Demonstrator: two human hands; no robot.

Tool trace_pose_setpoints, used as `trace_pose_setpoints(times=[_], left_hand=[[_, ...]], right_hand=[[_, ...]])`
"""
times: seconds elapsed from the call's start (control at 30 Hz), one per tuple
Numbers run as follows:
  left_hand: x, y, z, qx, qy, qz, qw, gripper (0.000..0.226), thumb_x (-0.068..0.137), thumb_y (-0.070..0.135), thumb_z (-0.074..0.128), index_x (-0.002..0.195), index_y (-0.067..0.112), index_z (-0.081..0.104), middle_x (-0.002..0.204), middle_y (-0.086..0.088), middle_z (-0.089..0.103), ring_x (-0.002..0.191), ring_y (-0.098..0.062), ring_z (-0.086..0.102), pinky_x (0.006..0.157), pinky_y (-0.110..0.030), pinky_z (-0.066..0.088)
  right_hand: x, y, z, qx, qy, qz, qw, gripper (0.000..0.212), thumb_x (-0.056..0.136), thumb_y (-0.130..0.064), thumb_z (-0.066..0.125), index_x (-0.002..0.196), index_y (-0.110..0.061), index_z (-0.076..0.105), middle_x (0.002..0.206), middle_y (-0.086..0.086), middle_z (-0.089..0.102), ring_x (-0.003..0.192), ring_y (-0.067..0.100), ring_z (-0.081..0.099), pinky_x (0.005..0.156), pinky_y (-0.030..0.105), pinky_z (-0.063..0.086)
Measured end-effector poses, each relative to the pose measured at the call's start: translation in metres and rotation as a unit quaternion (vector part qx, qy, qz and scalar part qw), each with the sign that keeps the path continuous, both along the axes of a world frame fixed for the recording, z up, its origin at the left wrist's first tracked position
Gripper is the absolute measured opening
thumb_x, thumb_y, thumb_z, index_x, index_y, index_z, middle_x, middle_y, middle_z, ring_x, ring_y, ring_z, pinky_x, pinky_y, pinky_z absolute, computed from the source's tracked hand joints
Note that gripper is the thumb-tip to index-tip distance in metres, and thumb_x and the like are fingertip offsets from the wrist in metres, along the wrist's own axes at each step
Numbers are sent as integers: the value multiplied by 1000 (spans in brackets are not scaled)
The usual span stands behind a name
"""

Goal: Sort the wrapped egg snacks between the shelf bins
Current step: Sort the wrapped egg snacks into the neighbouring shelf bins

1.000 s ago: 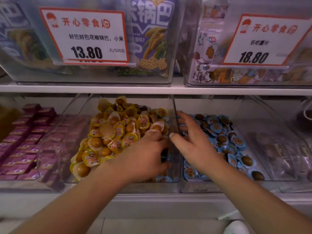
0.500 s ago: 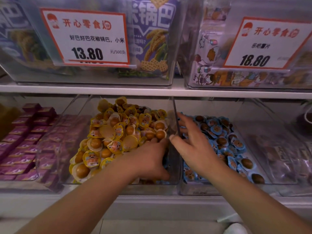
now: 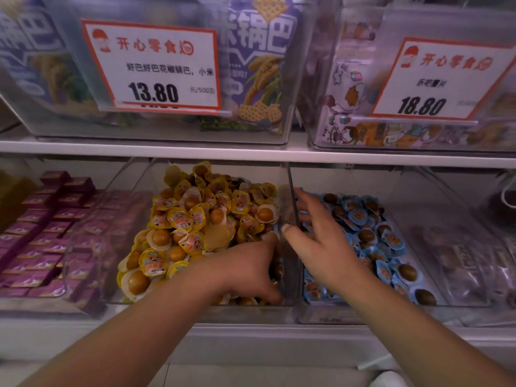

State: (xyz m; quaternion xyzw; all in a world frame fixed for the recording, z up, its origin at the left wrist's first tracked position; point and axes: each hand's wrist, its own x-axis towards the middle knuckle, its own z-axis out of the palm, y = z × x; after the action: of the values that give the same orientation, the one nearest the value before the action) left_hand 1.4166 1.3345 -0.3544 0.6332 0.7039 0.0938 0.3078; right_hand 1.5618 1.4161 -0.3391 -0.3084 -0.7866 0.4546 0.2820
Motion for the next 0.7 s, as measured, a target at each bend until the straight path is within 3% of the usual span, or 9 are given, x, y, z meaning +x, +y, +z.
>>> trace_pose_setpoints(times=[0.07, 0.13, 0.23, 0.47, 0.63, 0.7], left_hand=[[4, 4, -3, -6, 50, -6, 999, 100, 62, 46, 83, 140, 20, 27, 114, 2, 62, 96, -17, 61, 80, -37, 56], [8, 9, -5, -24, 81, 5, 996, 110, 61, 47, 84, 147, 17, 22, 126, -2, 59, 109, -22, 60, 86, -35, 54], [10, 15, -5, -46, 121, 13, 992, 104, 58, 48, 84, 144, 21, 32, 133, -1, 57, 114, -23, 59, 89, -35, 54], [0, 14, 7, -51, -17, 2, 999, 85, 63, 41, 87, 136, 27, 46, 130, 9, 60, 112, -14, 60, 98, -37, 51], [-4, 9, 5, -45, -19, -21, 999, 66, 71, 43, 81, 127, 23, 52, 120, 3, 63, 106, -17, 62, 93, -42, 53], [-12, 5, 10, -6, -53, -7, 999, 46, 75, 40, 80, 114, 29, 58, 105, 8, 67, 97, -12, 65, 85, -33, 55]], right_hand=[[0, 0, -1, 3, -2, 0, 1000, 69, 81, -45, 55, 147, -40, 35, 137, -20, 48, 119, -17, 45, 94, 18, 46], [0, 1, -2, 6, -4, 4, 1000, 68, 82, -47, 55, 146, -40, 36, 138, -18, 49, 121, -11, 47, 100, 27, 48], [0, 1, -3, 9, -7, 9, 1000, 68, 82, -51, 54, 146, -43, 35, 137, -19, 49, 123, -8, 47, 104, 36, 48], [1, 5, -6, 19, -14, 19, 1000, 68, 84, -50, 55, 147, -45, 31, 140, -19, 48, 129, 0, 46, 104, 41, 47], [1, 5, -4, 17, -10, 27, 999, 67, 84, -50, 55, 147, -43, 32, 139, -19, 48, 126, -2, 47, 103, 41, 48], [1, 5, -3, 23, -13, 27, 999, 67, 84, -53, 53, 147, -43, 33, 140, -19, 48, 126, -3, 47, 104, 40, 47]])
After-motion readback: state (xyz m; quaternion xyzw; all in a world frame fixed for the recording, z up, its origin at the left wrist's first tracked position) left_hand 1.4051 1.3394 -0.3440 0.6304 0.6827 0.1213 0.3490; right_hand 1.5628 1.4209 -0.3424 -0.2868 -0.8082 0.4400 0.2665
